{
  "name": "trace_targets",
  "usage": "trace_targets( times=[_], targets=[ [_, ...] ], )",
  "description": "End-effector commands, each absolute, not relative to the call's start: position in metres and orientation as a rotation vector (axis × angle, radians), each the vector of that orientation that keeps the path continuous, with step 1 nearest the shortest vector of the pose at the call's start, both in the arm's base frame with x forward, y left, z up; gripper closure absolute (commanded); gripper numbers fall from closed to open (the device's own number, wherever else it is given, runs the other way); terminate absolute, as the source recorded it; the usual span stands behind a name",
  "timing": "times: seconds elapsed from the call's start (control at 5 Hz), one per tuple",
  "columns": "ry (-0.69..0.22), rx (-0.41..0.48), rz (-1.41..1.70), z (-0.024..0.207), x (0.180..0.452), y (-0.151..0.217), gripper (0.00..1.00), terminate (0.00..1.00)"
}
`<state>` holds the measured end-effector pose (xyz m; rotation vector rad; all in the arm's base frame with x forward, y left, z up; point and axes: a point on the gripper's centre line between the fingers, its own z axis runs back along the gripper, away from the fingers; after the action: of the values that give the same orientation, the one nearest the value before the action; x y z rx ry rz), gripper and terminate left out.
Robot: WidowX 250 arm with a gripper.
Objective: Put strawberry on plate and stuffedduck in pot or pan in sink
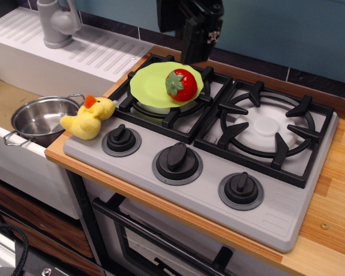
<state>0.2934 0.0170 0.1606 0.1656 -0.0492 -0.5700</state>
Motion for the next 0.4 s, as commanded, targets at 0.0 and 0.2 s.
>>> trace_targets(
  times=[0.0, 0.2],
  targets=[
    [-0.213, 0.214, -0.567, 0.176, 0.298, 0.051, 0.0, 0.0],
    [-0.263, 0.215, -0.519, 0.171, 0.299, 0.07, 0.0, 0.0]
  ],
)
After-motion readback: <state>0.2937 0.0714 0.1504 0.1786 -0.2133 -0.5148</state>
